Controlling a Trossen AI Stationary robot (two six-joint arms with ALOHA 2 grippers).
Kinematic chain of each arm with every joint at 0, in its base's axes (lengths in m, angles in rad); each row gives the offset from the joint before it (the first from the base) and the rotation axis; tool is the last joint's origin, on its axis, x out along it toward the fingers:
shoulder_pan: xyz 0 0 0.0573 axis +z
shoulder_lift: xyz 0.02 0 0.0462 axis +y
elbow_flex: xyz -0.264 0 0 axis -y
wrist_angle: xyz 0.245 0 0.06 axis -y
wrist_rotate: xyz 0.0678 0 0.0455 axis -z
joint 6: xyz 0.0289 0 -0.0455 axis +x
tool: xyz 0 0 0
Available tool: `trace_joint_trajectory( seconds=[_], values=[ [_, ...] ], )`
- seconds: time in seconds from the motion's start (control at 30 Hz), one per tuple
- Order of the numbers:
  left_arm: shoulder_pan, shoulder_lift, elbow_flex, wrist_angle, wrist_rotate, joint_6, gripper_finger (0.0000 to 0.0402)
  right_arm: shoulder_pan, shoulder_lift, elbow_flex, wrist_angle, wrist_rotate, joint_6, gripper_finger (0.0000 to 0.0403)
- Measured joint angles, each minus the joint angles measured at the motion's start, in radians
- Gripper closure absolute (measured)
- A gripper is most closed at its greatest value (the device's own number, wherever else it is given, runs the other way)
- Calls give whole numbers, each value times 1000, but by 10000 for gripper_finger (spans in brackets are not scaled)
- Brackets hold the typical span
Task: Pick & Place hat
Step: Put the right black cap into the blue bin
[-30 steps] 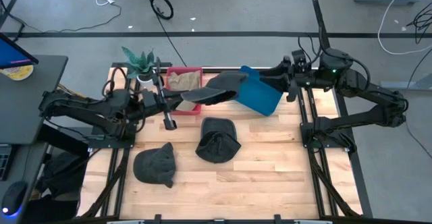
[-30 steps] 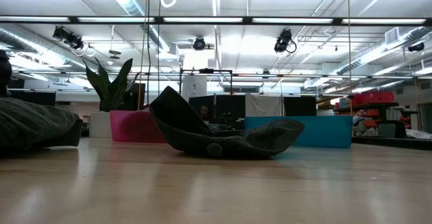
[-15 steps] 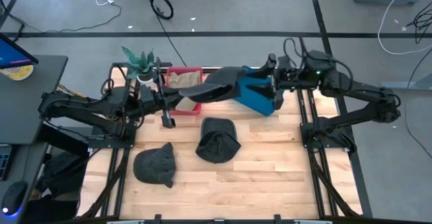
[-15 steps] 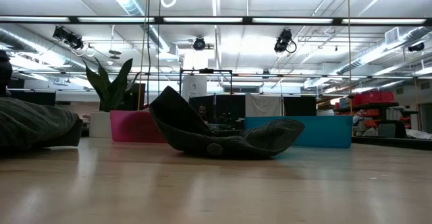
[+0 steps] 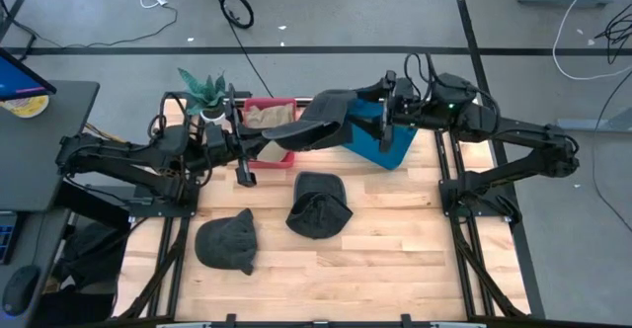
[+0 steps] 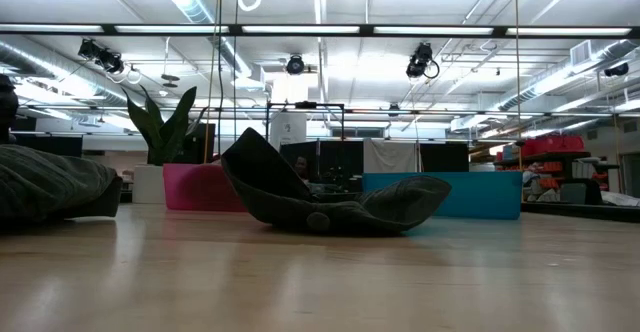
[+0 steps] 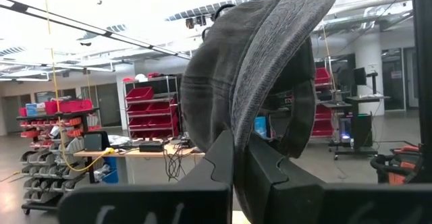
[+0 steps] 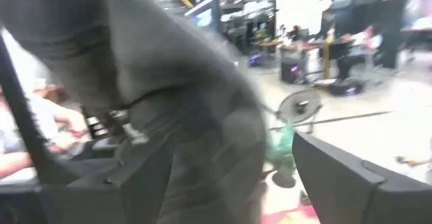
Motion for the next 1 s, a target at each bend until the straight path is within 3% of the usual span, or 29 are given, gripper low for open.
trace_joint_trajectory(
  seconds=[0.17,0.73,0.87,1.0],
  values=[
    [0,0,0,-7,0,-5,389,0,-14,0,46,87,-34,108],
    [0,0,0,-35,28,-58,388,0,56,1,109,37,11,125],
    [-3,0,0,-35,25,-59,388,2,73,1,109,14,8,168],
    [-3,0,0,-35,25,-75,387,3,73,1,109,-34,2,272]
  ],
)
